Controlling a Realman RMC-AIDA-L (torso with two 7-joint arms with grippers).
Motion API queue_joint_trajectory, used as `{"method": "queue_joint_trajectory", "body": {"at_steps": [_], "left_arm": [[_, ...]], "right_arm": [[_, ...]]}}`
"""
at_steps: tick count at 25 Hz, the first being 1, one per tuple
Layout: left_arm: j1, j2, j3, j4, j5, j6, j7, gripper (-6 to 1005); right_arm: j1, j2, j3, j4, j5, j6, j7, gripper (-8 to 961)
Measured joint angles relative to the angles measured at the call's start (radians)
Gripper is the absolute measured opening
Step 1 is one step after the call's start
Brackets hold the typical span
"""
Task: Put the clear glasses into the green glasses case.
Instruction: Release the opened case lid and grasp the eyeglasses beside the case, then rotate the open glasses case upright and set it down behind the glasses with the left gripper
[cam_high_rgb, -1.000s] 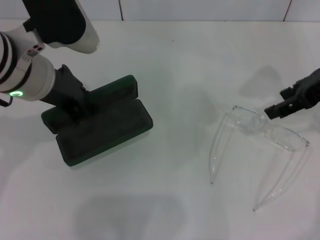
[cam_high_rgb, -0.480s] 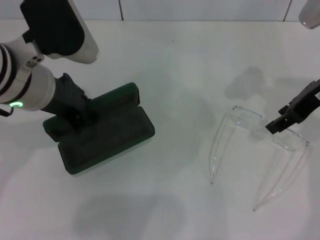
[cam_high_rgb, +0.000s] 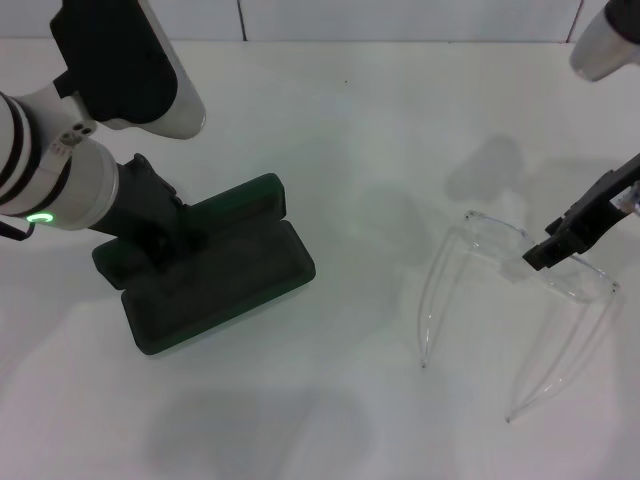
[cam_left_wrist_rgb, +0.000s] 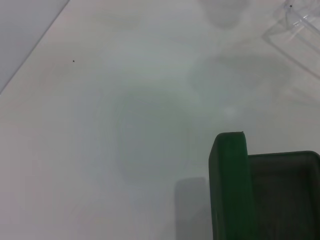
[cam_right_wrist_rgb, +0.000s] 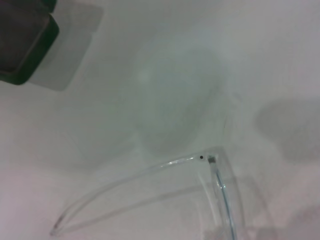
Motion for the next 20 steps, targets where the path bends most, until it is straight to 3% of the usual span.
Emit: {"method": "queue_joint_trajectory", "body": {"at_steps": [7,20], "left_arm": [[0.000,0.000,0.001,0.000,0.000,-0.002,0.000,236],[0.023,0.000,0.017,0.002,0.005,-0.002,0.000,246]], "right_arm": [[0.006,0.000,-0.042,0.071,-0.001,0.088,-0.018,471],[-0.001,0.001,-0.070,0.081,0.001,0.115,-0.059,235]]}}
